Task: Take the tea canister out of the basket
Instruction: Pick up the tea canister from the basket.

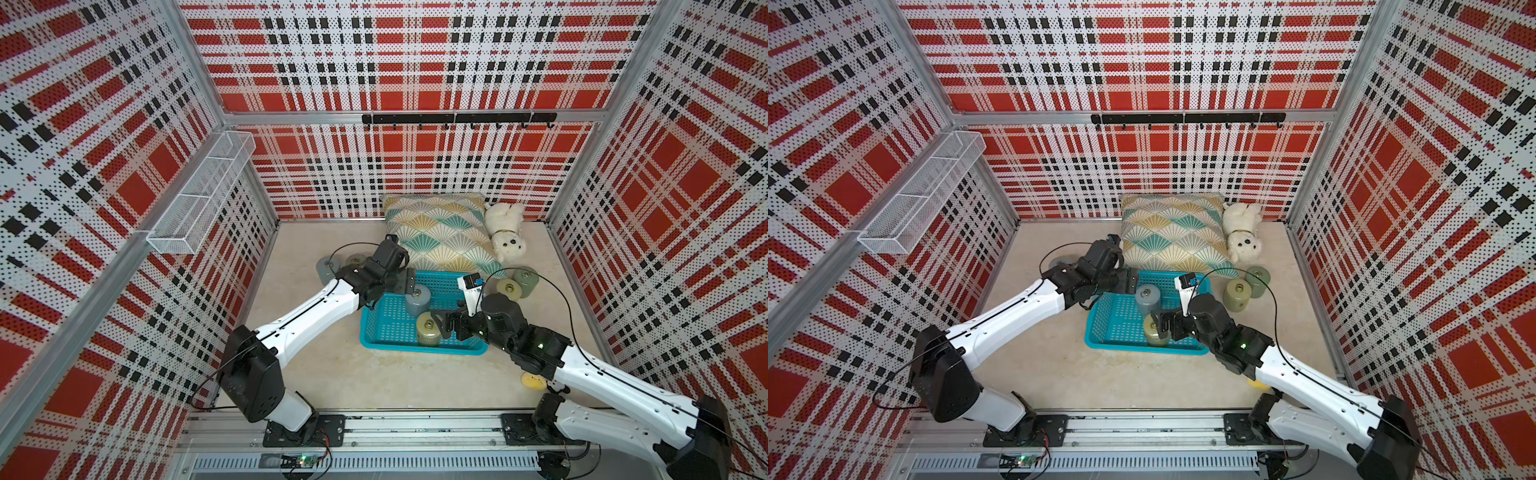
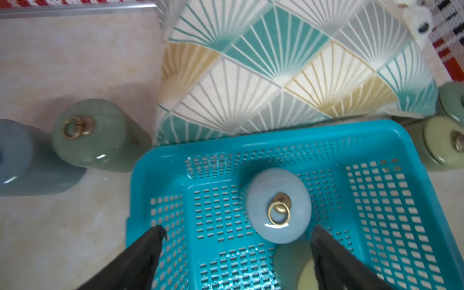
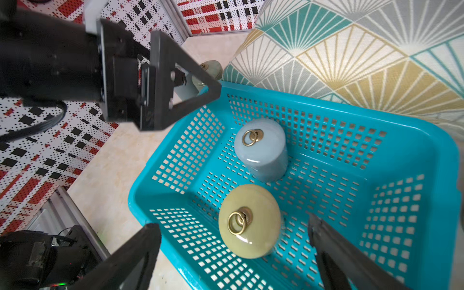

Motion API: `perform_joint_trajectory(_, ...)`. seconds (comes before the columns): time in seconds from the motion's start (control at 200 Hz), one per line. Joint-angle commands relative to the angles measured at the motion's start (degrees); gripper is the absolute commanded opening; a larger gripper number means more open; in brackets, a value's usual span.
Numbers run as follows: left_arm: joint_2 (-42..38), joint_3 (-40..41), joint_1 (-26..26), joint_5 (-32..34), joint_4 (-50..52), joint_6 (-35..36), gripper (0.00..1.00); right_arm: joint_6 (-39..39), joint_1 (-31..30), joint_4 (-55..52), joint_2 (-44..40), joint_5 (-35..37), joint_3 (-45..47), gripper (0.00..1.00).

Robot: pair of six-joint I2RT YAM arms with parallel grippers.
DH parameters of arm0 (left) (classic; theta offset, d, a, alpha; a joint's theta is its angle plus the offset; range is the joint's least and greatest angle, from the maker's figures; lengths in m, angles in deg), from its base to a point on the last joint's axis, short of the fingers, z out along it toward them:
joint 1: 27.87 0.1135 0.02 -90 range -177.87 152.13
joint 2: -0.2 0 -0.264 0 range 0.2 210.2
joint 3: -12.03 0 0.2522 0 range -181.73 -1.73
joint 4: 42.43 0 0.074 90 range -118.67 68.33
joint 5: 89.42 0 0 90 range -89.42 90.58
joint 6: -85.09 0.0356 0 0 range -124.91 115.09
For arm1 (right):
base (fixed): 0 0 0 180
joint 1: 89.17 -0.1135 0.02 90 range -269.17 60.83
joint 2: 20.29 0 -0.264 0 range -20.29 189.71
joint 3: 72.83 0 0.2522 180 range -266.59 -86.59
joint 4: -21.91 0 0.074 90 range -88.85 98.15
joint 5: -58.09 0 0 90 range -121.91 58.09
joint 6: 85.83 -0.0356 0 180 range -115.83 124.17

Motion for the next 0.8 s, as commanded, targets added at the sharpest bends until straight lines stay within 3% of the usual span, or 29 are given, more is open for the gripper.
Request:
perform_joint_trajectory(0.0, 2.0, 1.3, -1.5, -1.6, -3.3, 0.1, 0.95, -2.8, -0.1, -3.4, -3.9, 3.4, 1.3, 1.0)
perform_joint_trajectory(0.271, 9.7, 1.3, -2.8, -3.6, -7.6, -1.3, 0.96, -4.2, 0.1, -5.9, -10.5, 5.1, 3.5, 1.0)
perform_joint_trajectory(0.792, 20.1, -3.7, -4.6, -2.6, -7.1, -1.6, 0.99, -4.0, 0.1, -4.2, -8.4, 4.1, 4.0, 1.0)
